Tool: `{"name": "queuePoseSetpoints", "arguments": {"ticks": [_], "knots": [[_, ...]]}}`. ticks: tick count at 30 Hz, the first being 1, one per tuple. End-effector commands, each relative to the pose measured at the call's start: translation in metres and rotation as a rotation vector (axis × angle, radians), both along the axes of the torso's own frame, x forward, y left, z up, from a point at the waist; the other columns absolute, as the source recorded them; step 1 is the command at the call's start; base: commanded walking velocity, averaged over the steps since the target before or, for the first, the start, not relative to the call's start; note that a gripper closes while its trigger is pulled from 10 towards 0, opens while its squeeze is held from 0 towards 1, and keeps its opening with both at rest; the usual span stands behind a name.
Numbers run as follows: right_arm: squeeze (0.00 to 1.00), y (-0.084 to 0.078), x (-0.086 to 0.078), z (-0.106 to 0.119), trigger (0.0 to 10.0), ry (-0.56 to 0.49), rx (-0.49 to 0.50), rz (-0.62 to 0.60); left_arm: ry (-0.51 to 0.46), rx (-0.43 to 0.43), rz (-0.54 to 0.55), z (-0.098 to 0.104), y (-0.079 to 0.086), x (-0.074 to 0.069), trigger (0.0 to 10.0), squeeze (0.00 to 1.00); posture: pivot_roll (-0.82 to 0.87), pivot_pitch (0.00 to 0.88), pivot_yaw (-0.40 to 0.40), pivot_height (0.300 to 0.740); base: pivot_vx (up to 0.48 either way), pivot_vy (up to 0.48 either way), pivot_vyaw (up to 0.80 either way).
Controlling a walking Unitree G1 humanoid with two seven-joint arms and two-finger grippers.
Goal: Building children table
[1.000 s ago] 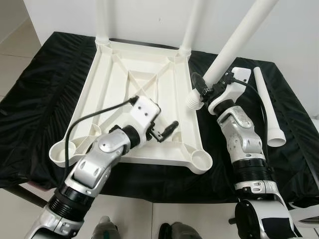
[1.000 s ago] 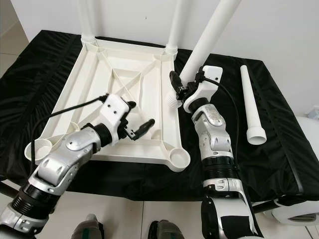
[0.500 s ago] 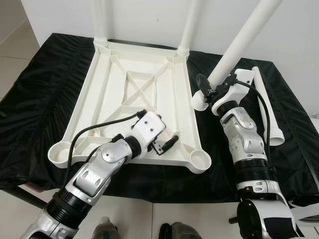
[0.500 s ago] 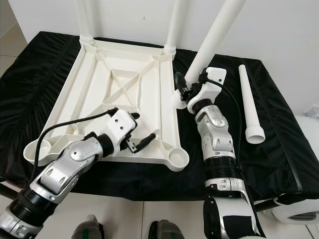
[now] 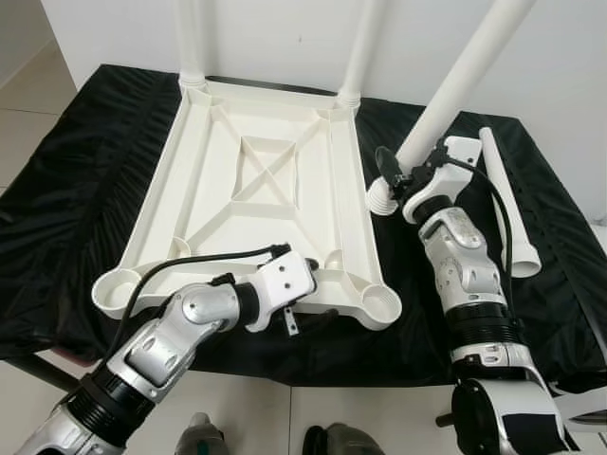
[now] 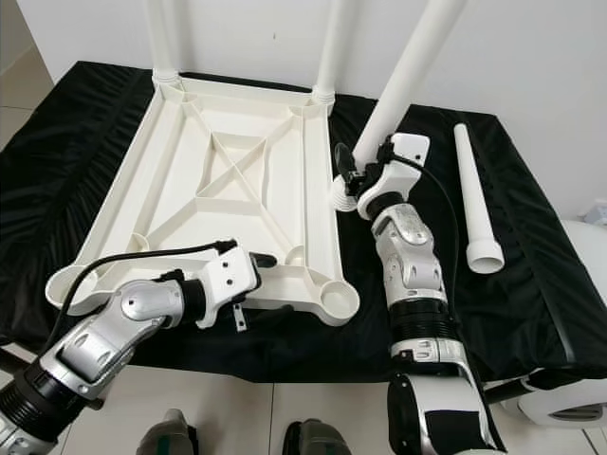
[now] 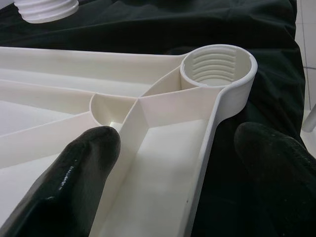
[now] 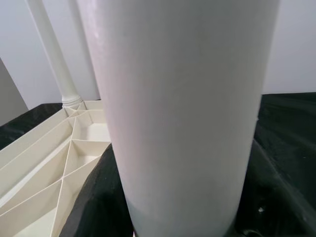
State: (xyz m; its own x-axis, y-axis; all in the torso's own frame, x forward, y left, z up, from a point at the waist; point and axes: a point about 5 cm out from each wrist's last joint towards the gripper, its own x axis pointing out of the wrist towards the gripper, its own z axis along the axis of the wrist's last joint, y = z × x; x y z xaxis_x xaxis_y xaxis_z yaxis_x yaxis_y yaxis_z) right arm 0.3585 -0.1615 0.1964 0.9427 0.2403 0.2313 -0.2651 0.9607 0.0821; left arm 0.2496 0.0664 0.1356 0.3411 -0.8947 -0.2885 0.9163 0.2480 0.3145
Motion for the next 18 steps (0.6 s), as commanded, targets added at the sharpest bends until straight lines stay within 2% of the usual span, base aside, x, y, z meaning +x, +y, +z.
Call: {"name": "queuePoseSetpoints", "arguments": {"ticks": [1,6,10,18], "knots": [[0.00,-0.005,0.001,0.004,10.0,-0.021,-0.009,-0.020,0.017,0.038,-0.059,-0.006,-0.003,-0.003,10.0,0.00,0.06,0.025,-0.068,0.740,0.000,0.000,0.00],[0.00,-0.006,0.001,0.004,10.0,-0.025,-0.013,-0.027,0.012,0.075,-0.074,-0.012,-0.006,-0.002,10.0,0.00,0.06,0.021,-0.063,0.740,0.000,0.000,0.00],[0.00,-0.007,0.001,0.005,10.0,-0.032,-0.016,-0.033,-0.004,0.150,-0.023,-0.023,-0.009,0.009,10.0,0.00,0.05,0.015,-0.057,0.740,0.000,0.000,0.00],[0.00,-0.008,0.000,0.006,10.0,-0.040,-0.018,-0.040,0.024,0.183,0.011,-0.030,-0.011,0.017,9.8,0.00,0.04,0.007,-0.048,0.740,0.000,0.000,0.00]]}}
